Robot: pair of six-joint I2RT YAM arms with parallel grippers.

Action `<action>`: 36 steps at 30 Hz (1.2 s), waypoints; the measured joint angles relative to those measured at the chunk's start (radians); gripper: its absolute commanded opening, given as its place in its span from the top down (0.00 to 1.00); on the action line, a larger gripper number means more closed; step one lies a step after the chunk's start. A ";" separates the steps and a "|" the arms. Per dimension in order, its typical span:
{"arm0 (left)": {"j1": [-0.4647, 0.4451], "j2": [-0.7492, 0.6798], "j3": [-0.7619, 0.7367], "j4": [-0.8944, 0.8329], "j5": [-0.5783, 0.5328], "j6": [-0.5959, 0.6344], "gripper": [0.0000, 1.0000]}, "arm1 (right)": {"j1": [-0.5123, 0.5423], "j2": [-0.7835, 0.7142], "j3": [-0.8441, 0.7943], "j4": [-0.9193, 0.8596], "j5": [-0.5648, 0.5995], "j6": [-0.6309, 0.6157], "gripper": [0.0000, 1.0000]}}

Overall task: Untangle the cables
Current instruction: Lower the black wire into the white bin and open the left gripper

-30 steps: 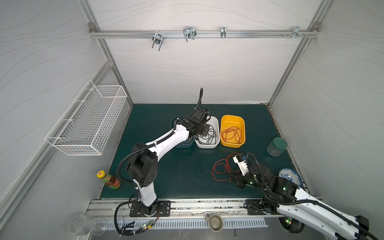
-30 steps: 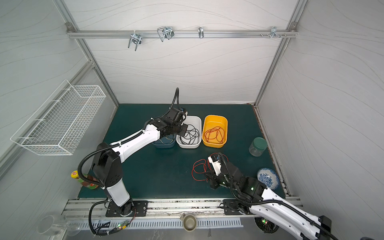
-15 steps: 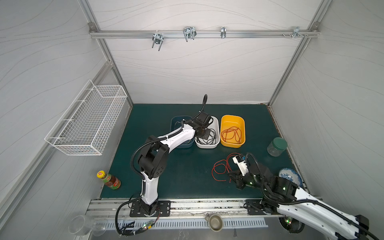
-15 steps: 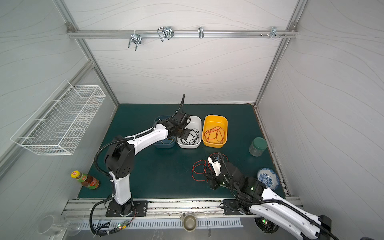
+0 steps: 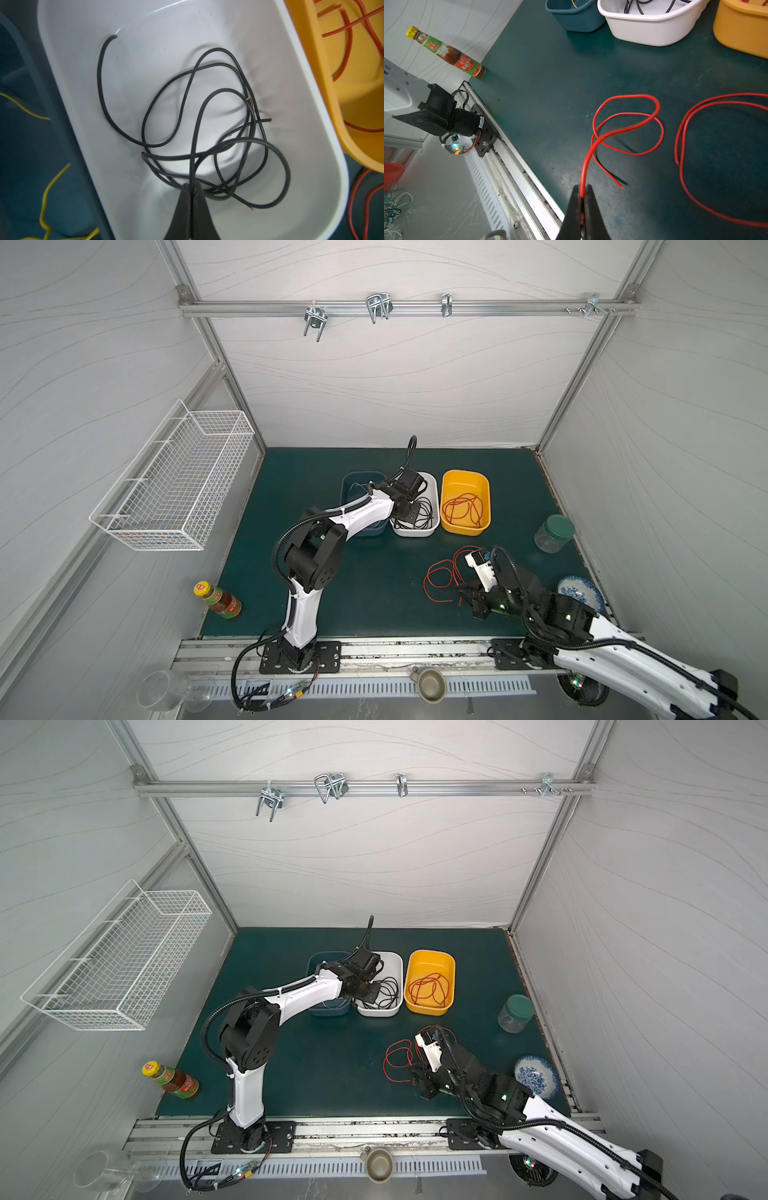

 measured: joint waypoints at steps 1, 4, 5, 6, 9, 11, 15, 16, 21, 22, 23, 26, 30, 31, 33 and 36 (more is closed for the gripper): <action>0.000 0.002 0.000 0.000 0.000 0.000 1.00 | 0.001 0.000 0.000 -0.002 0.000 0.000 1.00; 0.000 0.010 0.002 -0.004 0.001 0.000 1.00 | 0.002 -0.001 0.000 -0.004 0.000 0.000 1.00; 0.000 0.014 0.007 -0.009 0.001 0.000 1.00 | 0.002 -0.002 0.000 -0.005 0.000 0.000 1.00; 0.000 0.019 0.012 -0.010 0.001 0.000 1.00 | 0.002 -0.005 0.000 -0.006 0.000 0.000 1.00; 0.000 0.026 0.019 -0.011 0.004 0.000 1.00 | 0.002 -0.012 0.001 -0.011 0.000 0.000 1.00; 0.000 0.032 0.028 -0.018 0.005 0.000 1.00 | 0.002 -0.014 0.004 -0.015 0.000 0.000 1.00; 0.000 0.043 0.041 -0.034 0.005 0.001 0.96 | 0.002 -0.014 0.014 -0.022 0.000 0.000 1.00; 0.000 0.046 0.044 -0.038 0.005 0.001 0.95 | 0.002 -0.014 0.019 -0.023 0.000 0.000 1.00; 0.001 0.050 0.050 -0.052 0.010 0.006 0.88 | 0.004 -0.016 0.038 -0.031 0.000 0.000 1.00; 0.001 0.050 0.052 -0.056 0.013 0.008 0.86 | 0.004 -0.019 0.039 -0.032 0.000 0.000 1.00; 0.001 0.050 0.055 -0.059 0.015 0.007 0.85 | 0.004 -0.019 0.039 -0.034 0.000 0.000 1.00; 0.001 0.050 0.064 -0.064 0.023 0.008 0.79 | 0.004 -0.020 0.039 -0.040 0.001 0.000 1.00; 0.001 0.049 0.070 -0.070 0.031 0.003 0.68 | 0.005 -0.019 0.042 -0.047 0.003 0.001 1.00; 0.001 0.047 0.071 -0.072 0.032 0.002 0.67 | 0.005 -0.019 0.043 -0.047 0.004 0.001 1.00; 0.001 0.038 0.073 -0.076 0.037 -0.001 0.64 | 0.005 -0.019 0.051 -0.052 0.005 0.001 1.00; 0.001 0.012 0.076 -0.082 0.043 -0.006 0.60 | 0.006 -0.019 0.060 -0.053 0.008 0.001 1.00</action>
